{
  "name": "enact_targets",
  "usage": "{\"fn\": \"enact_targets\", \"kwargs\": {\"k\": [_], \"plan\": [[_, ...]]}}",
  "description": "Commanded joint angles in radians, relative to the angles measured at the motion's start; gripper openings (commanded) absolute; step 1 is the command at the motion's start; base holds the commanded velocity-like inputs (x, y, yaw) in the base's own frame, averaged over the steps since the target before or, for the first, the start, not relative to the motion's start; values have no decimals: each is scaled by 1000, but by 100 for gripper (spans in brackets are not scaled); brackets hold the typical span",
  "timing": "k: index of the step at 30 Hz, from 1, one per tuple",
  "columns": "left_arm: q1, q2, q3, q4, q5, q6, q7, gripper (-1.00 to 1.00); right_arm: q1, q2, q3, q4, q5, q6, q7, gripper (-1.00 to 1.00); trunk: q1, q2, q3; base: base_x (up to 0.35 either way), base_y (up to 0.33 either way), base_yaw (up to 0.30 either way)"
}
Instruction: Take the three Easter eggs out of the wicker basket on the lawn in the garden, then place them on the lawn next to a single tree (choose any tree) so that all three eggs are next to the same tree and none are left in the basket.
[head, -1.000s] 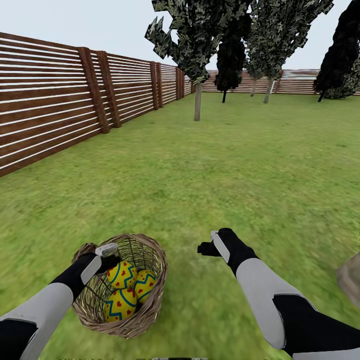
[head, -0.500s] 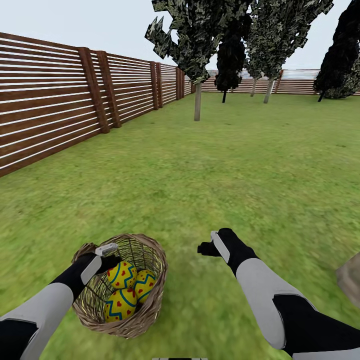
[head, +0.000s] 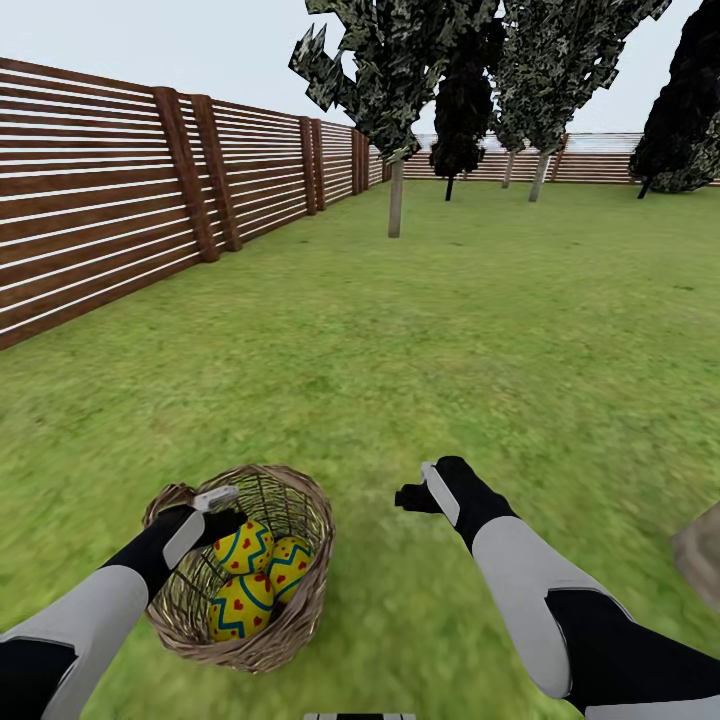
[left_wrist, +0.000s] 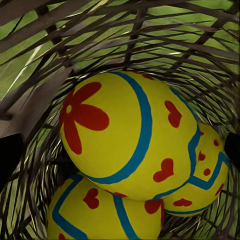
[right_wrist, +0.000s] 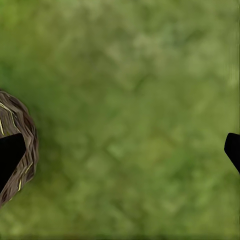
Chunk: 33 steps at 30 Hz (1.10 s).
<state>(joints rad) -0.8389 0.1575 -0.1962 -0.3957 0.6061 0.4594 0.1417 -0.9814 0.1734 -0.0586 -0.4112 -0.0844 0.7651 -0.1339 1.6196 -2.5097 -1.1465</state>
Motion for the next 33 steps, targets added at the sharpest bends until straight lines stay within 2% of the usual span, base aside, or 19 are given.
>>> {"fn": "enact_targets", "kwargs": {"k": [1, 5, 9, 21, 24, 33], "plan": [[0, 1, -8, -3, 11, 4, 5, 100, 0, 1, -6, -1, -9, 3, -9, 100, 0, 0, -1, 0, 0, 0], [0, 1, -10, -3, 11, 4, -4, 100, 0, 1, -6, -1, -9, 4, -9, 100, 0, 0, -1, 0, 0, 0], [0, 1, -11, -3, 11, 4, -6, 100, 0, 1, -6, -1, -9, 4, -9, 100, 2, -1, -16, 0, 0, 0], [1, 2, -11, -3, 9, 2, -7, 100, 0, 1, -6, -1, -9, 4, -9, 100, 2, -1, -16, 0, 0, 0], [1, 2, -13, -3, 9, 2, -7, 100, 0, 1, -6, -1, -9, 4, -9, 100, 3, -2, -28, 0, 0, 0], [1, 2, -17, -3, 8, -3, -7, 100, 0, 1, -6, -1, -9, 1, -10, 100, 3, -2, -28, 0, 0, 0]]}}
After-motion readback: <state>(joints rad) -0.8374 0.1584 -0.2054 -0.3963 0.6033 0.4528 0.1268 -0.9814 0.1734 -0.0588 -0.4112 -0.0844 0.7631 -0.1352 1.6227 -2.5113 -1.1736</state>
